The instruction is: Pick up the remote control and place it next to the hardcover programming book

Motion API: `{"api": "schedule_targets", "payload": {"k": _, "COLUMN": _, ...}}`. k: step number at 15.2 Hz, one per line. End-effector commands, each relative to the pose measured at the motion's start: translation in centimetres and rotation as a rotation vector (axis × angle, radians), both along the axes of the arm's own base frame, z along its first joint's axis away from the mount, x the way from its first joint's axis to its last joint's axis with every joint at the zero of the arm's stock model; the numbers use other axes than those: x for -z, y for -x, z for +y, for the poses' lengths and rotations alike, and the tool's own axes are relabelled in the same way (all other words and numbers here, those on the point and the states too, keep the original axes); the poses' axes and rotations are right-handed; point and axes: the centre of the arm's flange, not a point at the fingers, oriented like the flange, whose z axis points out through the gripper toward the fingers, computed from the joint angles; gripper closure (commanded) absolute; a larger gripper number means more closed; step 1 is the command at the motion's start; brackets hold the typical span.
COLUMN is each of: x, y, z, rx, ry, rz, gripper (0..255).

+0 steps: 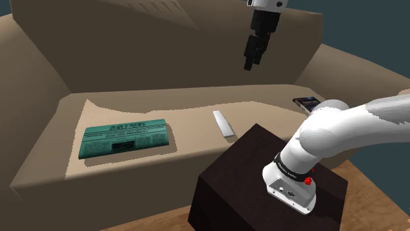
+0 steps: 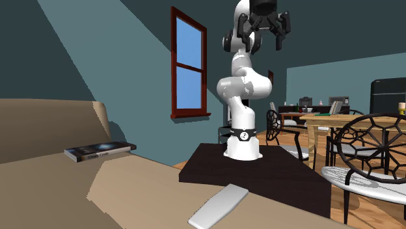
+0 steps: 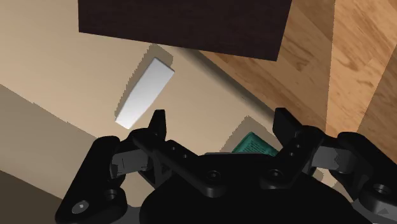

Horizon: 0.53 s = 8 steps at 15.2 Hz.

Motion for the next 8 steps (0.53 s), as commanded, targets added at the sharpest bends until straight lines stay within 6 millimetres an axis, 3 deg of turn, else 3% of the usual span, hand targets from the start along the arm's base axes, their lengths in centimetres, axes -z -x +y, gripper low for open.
{"api": "schedule_targets", "payload": {"k": 1, "x": 0.0, "y": 0.0, "z": 0.0, "rx": 0.000, "ry": 0.000, "rz": 0.000, "gripper": 0}}
{"api": "schedule_targets", "payload": {"k": 8, "x": 8.6, "y": -2.4, "z": -1.4, "rx": 0.148, "ry": 0.025, "rz": -0.018, "gripper": 0}}
